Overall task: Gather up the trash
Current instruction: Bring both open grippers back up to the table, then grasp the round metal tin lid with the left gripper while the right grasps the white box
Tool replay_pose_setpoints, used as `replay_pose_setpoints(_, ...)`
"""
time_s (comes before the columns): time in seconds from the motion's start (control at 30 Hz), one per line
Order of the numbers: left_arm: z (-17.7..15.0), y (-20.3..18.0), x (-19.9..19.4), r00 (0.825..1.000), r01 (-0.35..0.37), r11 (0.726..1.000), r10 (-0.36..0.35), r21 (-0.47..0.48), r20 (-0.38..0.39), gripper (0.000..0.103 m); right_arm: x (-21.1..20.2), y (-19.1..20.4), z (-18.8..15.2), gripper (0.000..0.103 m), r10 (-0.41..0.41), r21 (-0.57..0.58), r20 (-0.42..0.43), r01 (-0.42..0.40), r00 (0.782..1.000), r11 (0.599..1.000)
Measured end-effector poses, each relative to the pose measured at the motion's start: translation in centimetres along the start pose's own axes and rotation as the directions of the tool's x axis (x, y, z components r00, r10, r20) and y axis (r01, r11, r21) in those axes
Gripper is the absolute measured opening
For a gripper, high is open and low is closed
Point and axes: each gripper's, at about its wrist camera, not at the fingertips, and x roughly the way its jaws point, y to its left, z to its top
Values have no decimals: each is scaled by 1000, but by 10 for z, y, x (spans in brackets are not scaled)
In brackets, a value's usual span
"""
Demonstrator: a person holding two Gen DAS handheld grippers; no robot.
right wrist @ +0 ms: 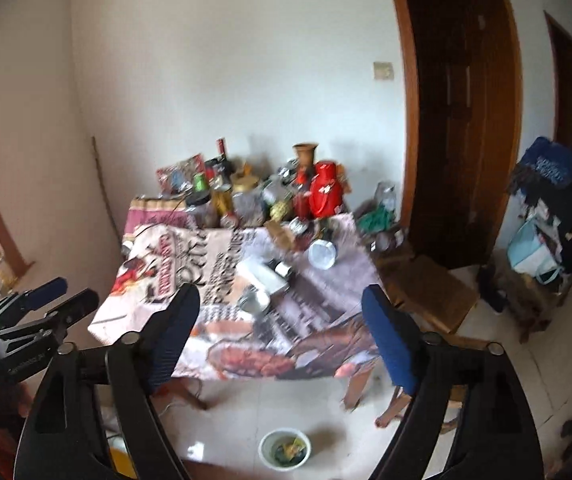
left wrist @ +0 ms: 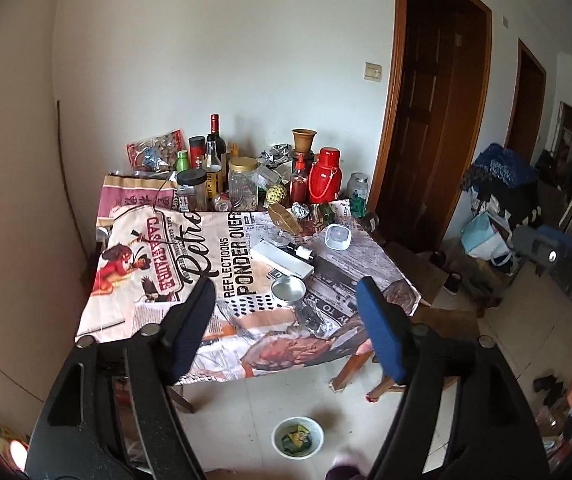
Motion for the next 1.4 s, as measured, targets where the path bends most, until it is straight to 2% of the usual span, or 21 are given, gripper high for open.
replay_pose_setpoints(0.03,1,-1,3,1000,-4,1000,4,1,-1,88,6,-2,3,82,-7,-2,1,7,1000,1000)
replay_pose_setpoints(0.1,8,-1,16,1000,-14,1000,14,-8,4,91,16,-8,9,82,-10,2,-1,10,1000,1000)
replay_pose_setpoints(0.23,22,-4,48,999,-45,999,44,-21,-7,91,43,-23,22,82,11,7,-14,-11,1000,1000)
replay_pose_setpoints(0.47,59,-11,113,994,-101,992,97,-80,-53,91,98,-44,49,82,13,-71,-56,-17,998,997)
replay_pose_setpoints(0.63,81,-13,161,987,-149,978,139,-146,-79,91,145,-58,67,82,57,-140,-114,-73,992,987)
replay_pose_setpoints(0.77,81,-12,194,979,-181,972,163,-147,-125,91,183,-64,70,82,84,-177,-164,-113,983,978)
replay_pose_setpoints(0.93,58,0,240,952,-219,966,180,-139,-249,91,231,-64,62,82,96,-178,-266,-147,959,973)
replay_pose_setpoints(1.07,36,16,275,931,-202,971,150,-128,-334,91,262,-58,51,82,107,-157,-344,-170,933,973)
replay_pose_setpoints(1.13,24,25,294,920,-173,977,114,-127,-376,81,274,-53,47,82,108,-143,-373,-172,922,975)
replay_pose_setpoints(1.27,5,35,333,892,-105,990,54,-91,-450,70,296,-44,39,82,84,-112,-407,-141,910,984)
replay_pose_setpoints(1.33,-6,40,356,868,-45,995,-6,-91,-497,57,309,-39,34,82,59,-101,-429,-112,902,989)
replay_pose_setpoints(1.4,-15,42,374,845,-3,996,-46,-90,-533,50,322,-35,27,82,42,-86,-450,-91,892,992)
